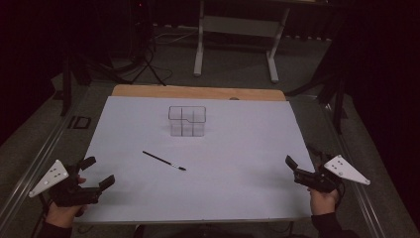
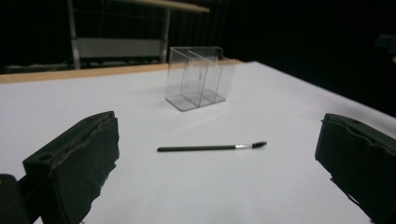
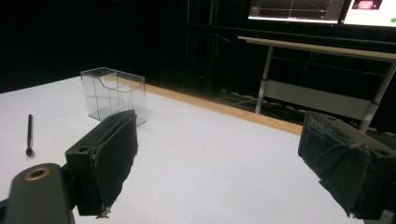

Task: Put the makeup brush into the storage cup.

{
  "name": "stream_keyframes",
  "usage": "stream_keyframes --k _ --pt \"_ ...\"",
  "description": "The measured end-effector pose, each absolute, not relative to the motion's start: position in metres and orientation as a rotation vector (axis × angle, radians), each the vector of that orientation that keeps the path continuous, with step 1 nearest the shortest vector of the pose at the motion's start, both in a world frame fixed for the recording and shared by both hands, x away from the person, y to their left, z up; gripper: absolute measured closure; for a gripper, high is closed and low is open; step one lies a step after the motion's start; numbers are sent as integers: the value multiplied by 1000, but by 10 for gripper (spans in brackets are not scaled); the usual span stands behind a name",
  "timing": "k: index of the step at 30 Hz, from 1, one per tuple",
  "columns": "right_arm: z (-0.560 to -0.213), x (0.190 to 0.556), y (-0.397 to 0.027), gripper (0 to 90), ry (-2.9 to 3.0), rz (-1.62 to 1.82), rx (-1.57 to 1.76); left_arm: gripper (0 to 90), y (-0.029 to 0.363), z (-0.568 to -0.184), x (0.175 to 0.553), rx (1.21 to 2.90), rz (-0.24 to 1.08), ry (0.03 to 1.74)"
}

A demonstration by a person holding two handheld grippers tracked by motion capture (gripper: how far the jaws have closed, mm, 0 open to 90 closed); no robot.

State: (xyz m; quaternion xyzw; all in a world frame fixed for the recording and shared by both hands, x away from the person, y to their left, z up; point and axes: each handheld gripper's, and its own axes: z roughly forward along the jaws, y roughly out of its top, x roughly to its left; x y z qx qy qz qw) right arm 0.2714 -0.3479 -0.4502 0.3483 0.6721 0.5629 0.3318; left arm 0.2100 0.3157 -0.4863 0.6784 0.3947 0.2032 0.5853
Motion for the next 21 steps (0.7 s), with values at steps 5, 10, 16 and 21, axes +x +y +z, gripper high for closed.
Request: stream_keyframes --k 5,10,16,21 --pt "-451 271 -347 116 1764 1468 915 0 317 -479 215 1665 409 877" --pt "-451 271 -345 116 1776 1469 909 0 317 -467 221 1718 383 853" --pt "-451 271 -345 116 1780 1477 909 0 317 -450 231 1803 368 812" --pt "-452 271 -345 116 1783 1479 911 0 313 -440 240 1873 341 781"
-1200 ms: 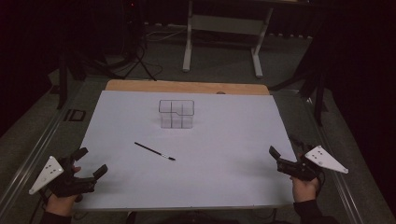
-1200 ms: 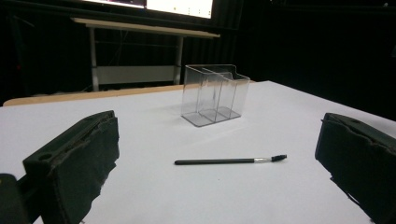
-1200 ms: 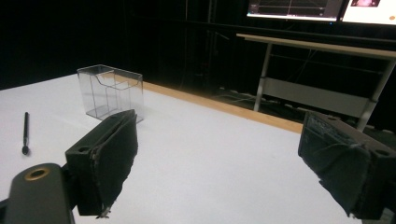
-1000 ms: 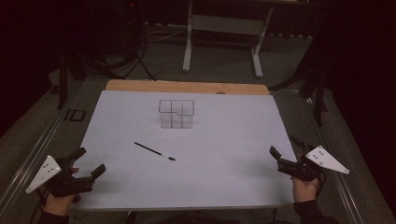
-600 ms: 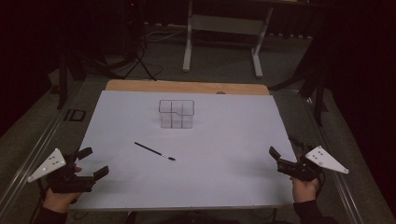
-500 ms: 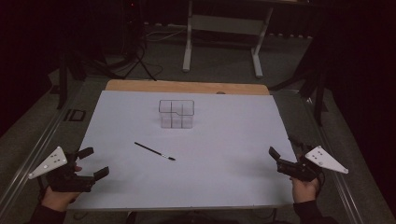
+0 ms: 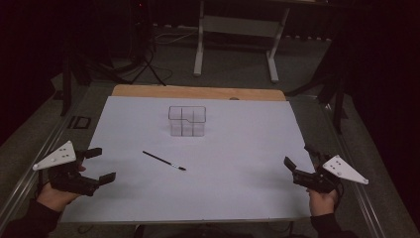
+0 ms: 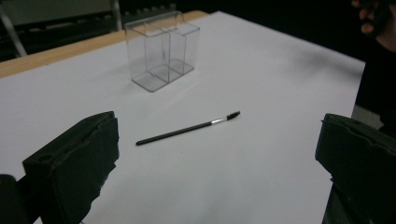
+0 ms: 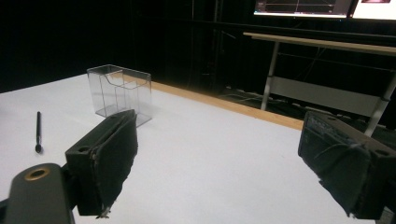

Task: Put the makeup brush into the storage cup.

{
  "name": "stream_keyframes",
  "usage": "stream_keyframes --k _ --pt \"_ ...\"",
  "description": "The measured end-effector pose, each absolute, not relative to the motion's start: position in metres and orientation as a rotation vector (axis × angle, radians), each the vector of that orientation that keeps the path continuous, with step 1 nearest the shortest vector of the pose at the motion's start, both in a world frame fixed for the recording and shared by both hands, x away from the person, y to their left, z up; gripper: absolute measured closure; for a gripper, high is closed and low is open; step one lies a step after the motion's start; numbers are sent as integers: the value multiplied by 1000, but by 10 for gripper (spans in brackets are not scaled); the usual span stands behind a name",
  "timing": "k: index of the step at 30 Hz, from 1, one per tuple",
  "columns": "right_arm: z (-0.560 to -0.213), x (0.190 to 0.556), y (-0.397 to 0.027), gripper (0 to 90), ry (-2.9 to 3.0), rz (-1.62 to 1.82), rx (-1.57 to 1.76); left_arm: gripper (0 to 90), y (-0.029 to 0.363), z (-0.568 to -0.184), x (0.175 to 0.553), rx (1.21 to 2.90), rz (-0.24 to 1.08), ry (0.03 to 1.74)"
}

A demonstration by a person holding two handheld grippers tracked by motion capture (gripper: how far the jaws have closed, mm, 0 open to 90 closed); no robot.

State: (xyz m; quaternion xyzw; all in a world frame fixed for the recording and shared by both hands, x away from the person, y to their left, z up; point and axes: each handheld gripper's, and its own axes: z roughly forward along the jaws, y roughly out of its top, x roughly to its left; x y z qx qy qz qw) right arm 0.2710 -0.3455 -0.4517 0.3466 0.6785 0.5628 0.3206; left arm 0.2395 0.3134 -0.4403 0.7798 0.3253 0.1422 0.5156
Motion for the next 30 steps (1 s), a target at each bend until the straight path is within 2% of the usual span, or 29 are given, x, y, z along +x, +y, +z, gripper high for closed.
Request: stream_keyframes --k 17,30 --pt "-453 271 -344 117 1793 1471 915 0 300 -431 265 2139 254 727" --pt "-453 272 -344 117 1803 1467 915 0 270 -430 282 2371 204 627"
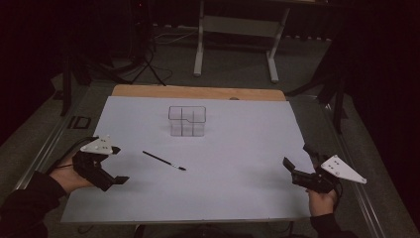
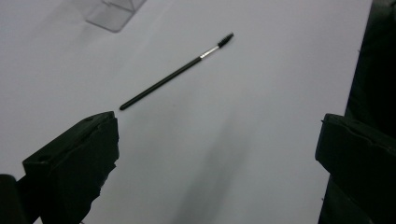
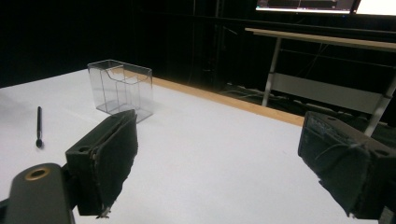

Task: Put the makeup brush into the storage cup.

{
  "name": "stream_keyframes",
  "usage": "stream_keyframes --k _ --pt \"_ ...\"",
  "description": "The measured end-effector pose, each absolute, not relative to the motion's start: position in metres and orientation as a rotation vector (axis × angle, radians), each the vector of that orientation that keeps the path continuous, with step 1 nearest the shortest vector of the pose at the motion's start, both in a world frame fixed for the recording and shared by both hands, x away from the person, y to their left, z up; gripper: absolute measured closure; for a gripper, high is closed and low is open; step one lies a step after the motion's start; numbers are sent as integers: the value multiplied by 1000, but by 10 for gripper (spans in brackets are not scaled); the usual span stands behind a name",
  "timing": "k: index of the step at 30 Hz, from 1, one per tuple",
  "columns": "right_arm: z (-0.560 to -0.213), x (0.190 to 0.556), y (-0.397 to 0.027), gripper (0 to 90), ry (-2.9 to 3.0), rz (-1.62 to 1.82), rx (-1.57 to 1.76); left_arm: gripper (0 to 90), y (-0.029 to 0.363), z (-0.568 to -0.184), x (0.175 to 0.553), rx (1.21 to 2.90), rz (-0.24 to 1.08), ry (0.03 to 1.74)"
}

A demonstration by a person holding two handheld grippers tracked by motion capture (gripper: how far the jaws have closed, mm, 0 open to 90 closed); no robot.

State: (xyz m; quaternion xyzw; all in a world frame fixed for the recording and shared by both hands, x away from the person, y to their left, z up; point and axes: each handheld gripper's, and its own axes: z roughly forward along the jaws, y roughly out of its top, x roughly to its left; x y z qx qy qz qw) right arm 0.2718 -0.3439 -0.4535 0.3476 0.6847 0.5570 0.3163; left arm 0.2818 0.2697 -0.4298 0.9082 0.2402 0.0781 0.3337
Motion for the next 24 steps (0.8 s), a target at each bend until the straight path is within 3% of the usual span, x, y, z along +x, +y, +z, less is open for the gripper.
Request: stream_keyframes --k 24 --pt "-456 274 -342 118 1823 1460 915 0 230 -432 313 2614 143 482"
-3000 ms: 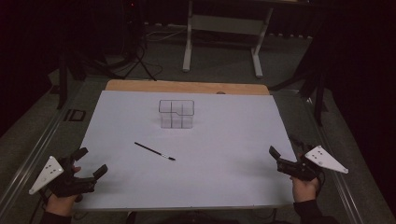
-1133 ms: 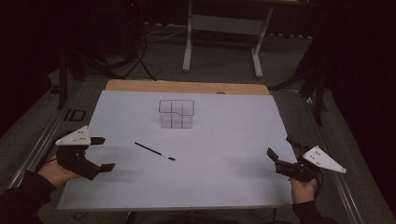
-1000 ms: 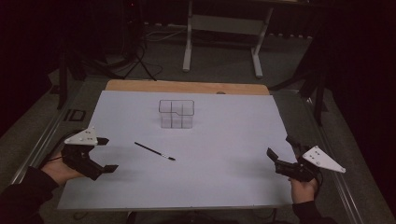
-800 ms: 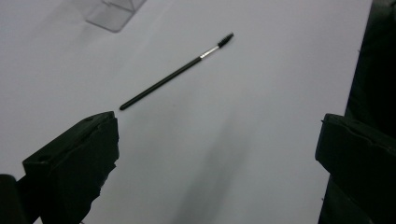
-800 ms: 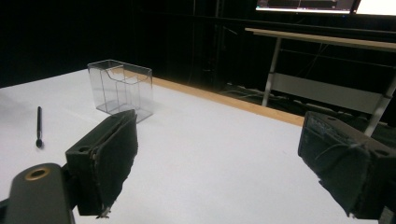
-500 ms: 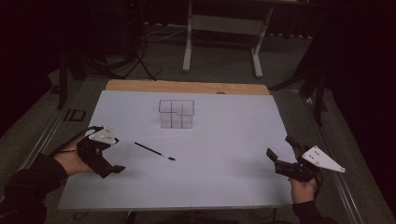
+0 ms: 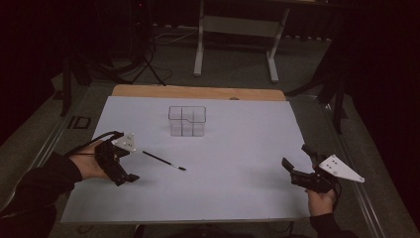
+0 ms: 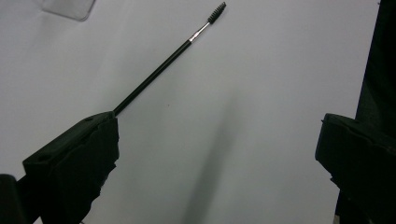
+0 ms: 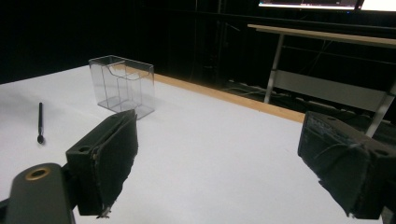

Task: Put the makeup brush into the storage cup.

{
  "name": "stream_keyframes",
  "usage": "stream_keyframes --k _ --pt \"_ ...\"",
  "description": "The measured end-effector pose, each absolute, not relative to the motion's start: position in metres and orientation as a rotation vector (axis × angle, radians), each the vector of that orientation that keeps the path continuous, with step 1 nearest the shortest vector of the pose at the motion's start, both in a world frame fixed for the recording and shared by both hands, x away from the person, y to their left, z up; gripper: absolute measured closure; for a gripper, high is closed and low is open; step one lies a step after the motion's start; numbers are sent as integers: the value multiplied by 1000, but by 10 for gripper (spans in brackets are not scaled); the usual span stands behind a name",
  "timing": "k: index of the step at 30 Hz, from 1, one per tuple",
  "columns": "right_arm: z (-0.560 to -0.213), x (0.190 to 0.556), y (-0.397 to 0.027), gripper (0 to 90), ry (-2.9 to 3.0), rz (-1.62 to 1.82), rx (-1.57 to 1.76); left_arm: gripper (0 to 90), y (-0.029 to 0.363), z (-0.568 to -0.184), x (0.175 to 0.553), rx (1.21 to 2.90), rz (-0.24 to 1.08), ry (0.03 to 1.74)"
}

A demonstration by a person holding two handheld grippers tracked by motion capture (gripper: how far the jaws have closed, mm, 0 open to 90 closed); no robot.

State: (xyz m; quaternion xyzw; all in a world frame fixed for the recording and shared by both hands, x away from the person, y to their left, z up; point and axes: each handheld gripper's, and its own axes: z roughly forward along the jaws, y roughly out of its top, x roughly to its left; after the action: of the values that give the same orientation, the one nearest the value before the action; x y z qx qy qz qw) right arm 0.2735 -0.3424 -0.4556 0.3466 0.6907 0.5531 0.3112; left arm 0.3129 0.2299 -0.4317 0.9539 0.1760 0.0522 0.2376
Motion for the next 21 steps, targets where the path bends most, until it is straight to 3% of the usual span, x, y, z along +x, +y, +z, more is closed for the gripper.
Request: stream_keyframes --k 21 --pt "-459 277 -341 119 1839 1427 928 0 199 -444 340 2717 158 226"
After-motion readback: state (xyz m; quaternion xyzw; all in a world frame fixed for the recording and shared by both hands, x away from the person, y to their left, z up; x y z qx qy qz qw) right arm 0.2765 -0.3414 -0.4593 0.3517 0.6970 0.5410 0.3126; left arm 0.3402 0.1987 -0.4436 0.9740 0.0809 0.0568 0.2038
